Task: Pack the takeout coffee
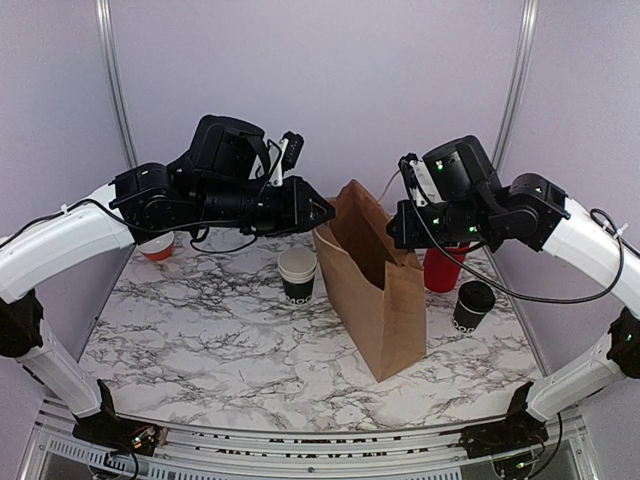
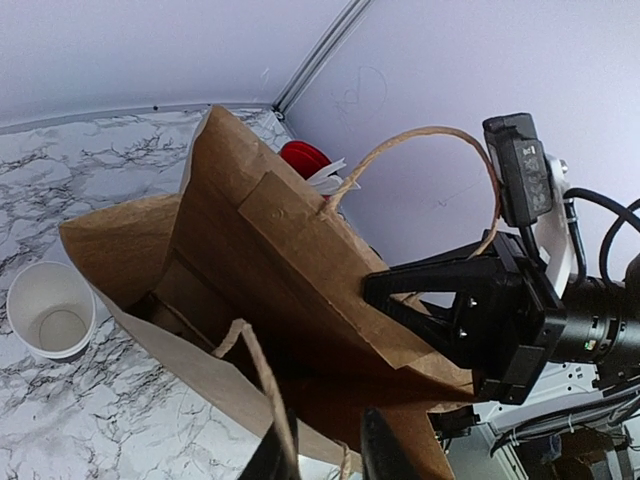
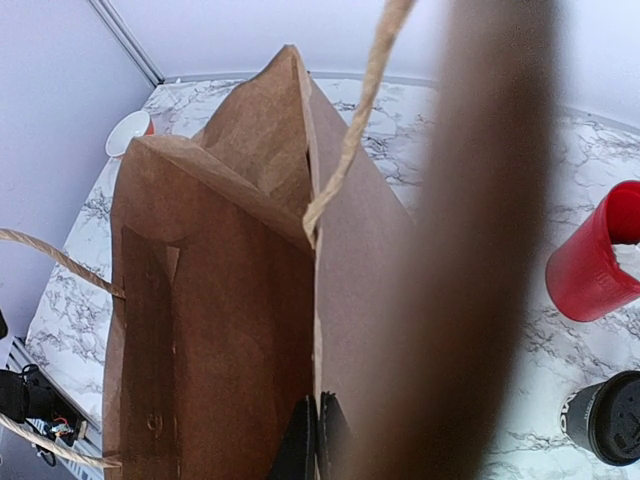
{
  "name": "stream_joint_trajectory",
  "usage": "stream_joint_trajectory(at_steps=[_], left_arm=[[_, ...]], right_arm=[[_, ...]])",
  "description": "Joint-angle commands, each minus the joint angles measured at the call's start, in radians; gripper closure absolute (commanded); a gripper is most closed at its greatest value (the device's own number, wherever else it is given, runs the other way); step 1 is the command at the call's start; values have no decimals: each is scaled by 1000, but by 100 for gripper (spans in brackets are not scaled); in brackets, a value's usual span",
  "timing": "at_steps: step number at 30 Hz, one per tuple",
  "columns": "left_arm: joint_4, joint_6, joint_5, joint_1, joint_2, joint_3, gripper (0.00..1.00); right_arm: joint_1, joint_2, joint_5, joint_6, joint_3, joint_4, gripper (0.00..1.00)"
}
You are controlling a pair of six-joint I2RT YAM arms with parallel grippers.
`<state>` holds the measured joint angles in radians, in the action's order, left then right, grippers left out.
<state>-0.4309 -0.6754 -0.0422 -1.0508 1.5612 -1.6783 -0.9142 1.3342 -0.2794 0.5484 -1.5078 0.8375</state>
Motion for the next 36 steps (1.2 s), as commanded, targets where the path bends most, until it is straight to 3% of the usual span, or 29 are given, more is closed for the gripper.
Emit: stream_joint_trajectory(at_steps=[1, 8, 11, 22, 27, 36], left_arm=[[8, 30, 35, 5, 5, -54, 82], [-3, 40, 75, 19, 16, -95, 100], [-4, 37, 92, 33, 16, -109, 100], [-24, 30, 143, 100, 12, -104, 100], [-26, 34, 174, 146, 7, -89, 100], [-35, 40, 219, 189, 15, -83, 100]], right_arm=[[9, -5, -28, -8, -44, -21, 100], [9, -24, -36, -7, -40, -17, 100], [9, -26, -32, -8, -39, -17, 98], [9, -41, -30, -21, -33, -26, 75], [9, -43, -25, -40, -63, -29, 61], [9, -73, 49, -86, -106, -85, 17]])
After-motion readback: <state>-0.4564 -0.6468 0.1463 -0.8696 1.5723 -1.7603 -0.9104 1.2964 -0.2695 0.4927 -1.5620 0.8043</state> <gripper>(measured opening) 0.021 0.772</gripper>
